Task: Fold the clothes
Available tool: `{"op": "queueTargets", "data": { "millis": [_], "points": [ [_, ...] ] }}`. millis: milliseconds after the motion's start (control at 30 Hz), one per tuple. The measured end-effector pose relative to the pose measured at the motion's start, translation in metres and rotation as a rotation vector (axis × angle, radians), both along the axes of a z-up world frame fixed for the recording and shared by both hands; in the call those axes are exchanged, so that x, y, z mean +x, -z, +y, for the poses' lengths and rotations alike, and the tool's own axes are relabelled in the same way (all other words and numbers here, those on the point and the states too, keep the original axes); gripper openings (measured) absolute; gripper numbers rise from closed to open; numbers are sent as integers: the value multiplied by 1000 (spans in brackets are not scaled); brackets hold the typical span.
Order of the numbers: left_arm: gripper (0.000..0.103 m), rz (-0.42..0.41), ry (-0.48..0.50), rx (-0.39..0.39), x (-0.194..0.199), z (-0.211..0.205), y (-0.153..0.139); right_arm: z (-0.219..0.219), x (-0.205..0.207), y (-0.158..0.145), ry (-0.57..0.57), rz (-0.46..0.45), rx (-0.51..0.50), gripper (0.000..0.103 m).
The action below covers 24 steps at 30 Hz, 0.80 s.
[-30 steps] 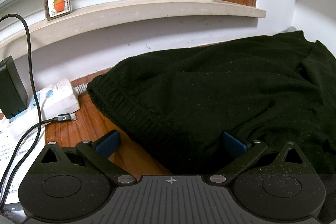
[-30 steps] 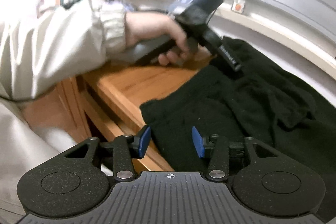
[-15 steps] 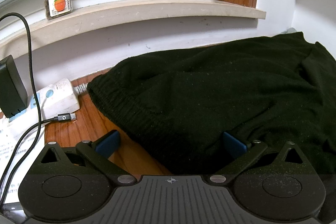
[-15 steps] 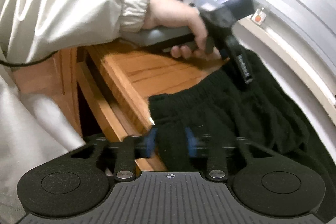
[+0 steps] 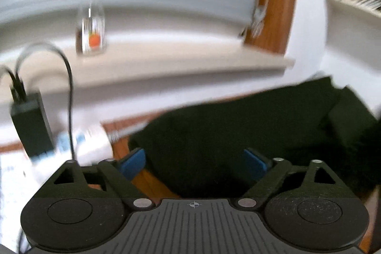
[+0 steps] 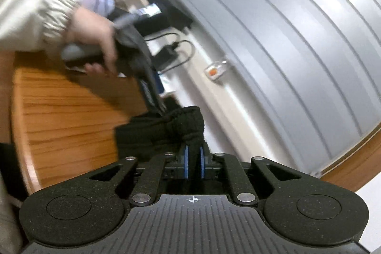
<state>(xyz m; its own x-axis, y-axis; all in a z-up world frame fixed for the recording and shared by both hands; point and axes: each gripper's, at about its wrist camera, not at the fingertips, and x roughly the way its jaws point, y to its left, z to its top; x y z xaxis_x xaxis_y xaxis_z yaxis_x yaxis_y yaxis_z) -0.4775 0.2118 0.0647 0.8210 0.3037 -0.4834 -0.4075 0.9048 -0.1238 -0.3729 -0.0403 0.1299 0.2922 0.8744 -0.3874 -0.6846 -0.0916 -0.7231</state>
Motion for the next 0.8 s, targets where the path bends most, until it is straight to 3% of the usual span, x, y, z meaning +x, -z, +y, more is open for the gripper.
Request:
{"op": "queueTargets", "data": {
  "millis": [67,167,200,400,533,600,733,800],
  "points": [
    [68,-36,43,19,-15,0,-9,8,9,-3,5,-14,14,10],
    [54,-29,110,31,-31,-6,-10,17,21,-4,14,-14,29,10],
    [54,-32,138,45,-35,-12,-9,19,24,-2,15,-15,32,10],
    [79,-104,299,84,-37,-46,-7,34,31,4,22,-22,50,10],
    [81,-44,345,70,-11,-55,4,46,34,4,21,-28,55,10],
    [77,1,355,38,4,-51,14,54,39,3,12,-27,56,10],
    [33,79,334,-53,23,-39,26,88,53,8,-18,-63,52,10],
    [25,86,311,-79,22,-32,26,110,61,14,-43,-81,43,10]
  ]
}}
